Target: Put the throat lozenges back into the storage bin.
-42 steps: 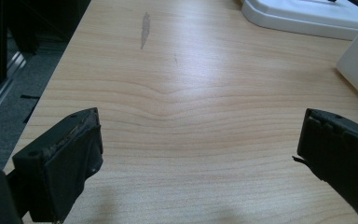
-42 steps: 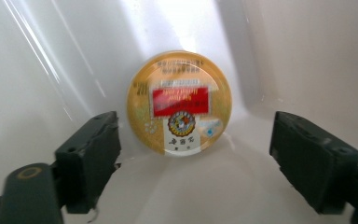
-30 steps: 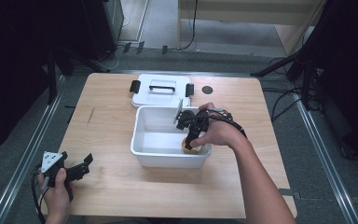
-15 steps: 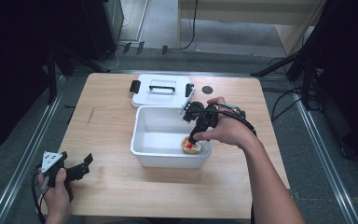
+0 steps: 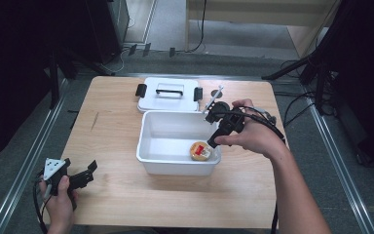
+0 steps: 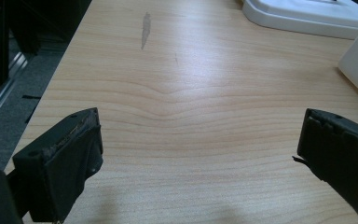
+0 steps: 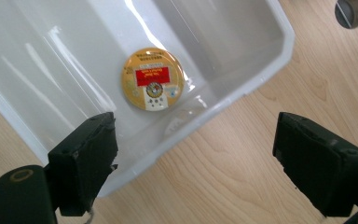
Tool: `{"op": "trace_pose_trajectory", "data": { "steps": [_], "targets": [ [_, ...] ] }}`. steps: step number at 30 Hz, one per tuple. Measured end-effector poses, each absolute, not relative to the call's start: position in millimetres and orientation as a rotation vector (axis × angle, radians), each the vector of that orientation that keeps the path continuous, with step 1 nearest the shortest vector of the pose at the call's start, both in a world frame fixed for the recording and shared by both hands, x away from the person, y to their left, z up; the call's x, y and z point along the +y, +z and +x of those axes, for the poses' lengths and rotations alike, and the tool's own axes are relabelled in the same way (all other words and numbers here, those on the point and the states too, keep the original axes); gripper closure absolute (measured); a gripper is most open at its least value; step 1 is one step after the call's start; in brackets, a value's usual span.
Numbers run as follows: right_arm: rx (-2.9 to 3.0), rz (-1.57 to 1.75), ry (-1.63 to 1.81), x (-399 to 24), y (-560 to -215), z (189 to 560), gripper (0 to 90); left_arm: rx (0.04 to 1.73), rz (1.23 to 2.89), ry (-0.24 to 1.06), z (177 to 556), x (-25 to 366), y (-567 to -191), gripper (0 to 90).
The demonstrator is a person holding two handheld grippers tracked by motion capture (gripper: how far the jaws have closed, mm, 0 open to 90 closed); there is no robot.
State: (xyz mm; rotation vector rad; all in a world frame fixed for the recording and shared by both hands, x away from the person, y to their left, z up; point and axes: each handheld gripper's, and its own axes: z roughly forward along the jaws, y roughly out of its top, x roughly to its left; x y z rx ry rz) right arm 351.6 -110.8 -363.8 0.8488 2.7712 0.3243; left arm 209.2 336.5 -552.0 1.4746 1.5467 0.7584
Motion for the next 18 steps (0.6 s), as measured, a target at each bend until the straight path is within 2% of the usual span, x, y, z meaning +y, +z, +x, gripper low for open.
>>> {"op": "trace_pose_trajectory", "data": {
  "steps": [18],
  "targets": [
    [2.709,0.965,0.336,-158,-370,350,14.0,1.55,1.475,0.753,209,337,-552,0.5]
  ]
}}
